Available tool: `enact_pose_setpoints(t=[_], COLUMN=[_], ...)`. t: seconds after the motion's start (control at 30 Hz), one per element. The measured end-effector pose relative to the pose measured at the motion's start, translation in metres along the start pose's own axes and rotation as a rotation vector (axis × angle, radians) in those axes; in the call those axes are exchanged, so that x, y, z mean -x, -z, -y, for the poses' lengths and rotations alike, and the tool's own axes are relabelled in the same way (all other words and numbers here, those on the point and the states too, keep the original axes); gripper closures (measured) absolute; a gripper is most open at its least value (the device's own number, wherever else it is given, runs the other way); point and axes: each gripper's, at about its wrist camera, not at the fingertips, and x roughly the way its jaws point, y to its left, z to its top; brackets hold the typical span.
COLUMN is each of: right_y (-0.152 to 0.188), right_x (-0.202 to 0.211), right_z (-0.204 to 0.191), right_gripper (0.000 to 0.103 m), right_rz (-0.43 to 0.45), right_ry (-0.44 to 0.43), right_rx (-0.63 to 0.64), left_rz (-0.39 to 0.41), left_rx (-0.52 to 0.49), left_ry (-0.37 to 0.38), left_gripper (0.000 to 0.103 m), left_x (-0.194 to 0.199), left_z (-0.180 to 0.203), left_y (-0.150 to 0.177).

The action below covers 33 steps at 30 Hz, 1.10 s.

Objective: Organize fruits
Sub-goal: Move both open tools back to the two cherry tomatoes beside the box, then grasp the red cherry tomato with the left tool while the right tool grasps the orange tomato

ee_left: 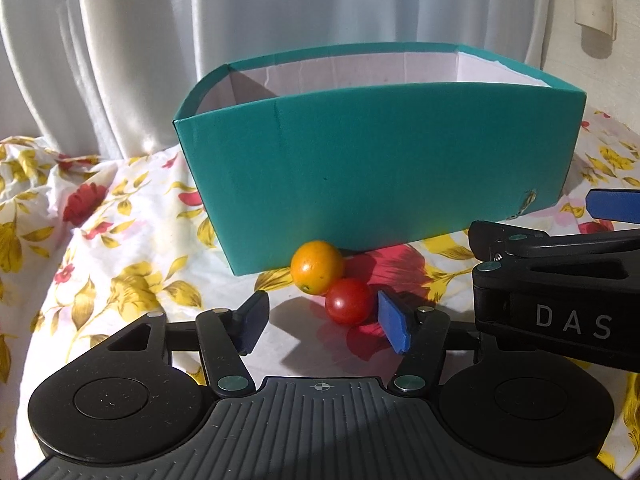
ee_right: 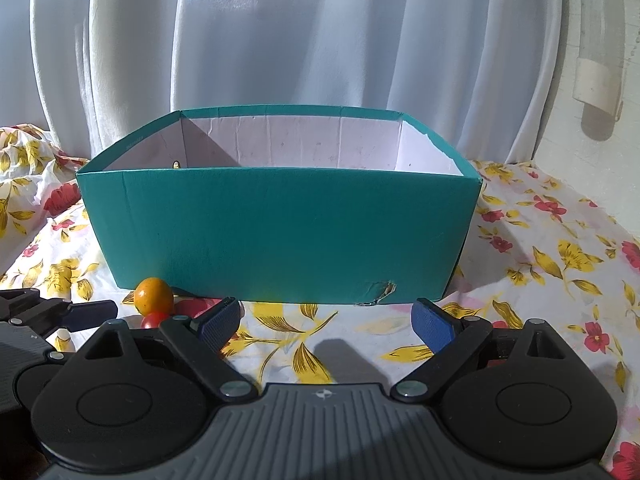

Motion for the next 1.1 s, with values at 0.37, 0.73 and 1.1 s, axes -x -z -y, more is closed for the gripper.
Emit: enact_pose_setpoints(t=[0.37, 0.73, 1.1], right_y=[0.001, 0.001, 0.001], right_x=[-0.003, -0.006, -0.016], right_z=[-0.007, -0.015, -0.044], right_gripper=[0.009, 0.01, 0.025], right_rz=[-0.004, -0.003, -0.015], right_ry=[-0.01, -0.019, -0.163], right_rx=[0.027, 0.053, 0.129], left_rz=[0.006, 0.013, 0.001], left_rx=[0.001, -0.019, 0.056], left_ry=[0.026, 0.045, 0.003], left_gripper=[0.051, 0.074, 0.074], left_x=[0.001, 0.006, 0.015], left_z=[0.0, -0.002, -0.037], left_y=[0.001, 0.006, 0.019])
